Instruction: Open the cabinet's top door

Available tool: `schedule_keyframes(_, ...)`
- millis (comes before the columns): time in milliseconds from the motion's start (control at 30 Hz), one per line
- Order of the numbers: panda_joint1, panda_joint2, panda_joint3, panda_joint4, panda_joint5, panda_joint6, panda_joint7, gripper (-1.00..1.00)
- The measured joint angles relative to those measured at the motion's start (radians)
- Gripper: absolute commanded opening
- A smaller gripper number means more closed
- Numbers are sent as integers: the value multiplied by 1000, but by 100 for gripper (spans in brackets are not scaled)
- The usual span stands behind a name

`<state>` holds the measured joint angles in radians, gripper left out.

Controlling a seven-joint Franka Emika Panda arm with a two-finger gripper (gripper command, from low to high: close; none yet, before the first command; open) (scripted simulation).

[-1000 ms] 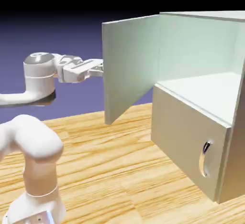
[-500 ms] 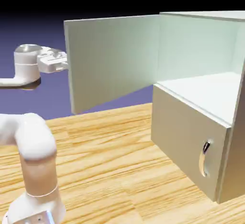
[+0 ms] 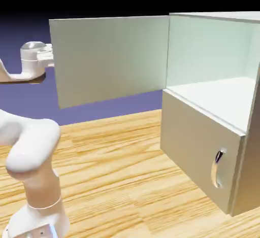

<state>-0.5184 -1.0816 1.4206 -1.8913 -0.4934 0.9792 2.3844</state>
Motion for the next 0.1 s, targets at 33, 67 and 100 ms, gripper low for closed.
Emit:
schedule_keyframes(33, -32, -7, 15, 36, 6, -22, -9, -100)
schedule_keyframes(67, -64, -14, 28, 72, 11, -44, -18, -100)
schedule_keyframes(100, -95, -21, 41, 109, 15, -66, -27, -100)
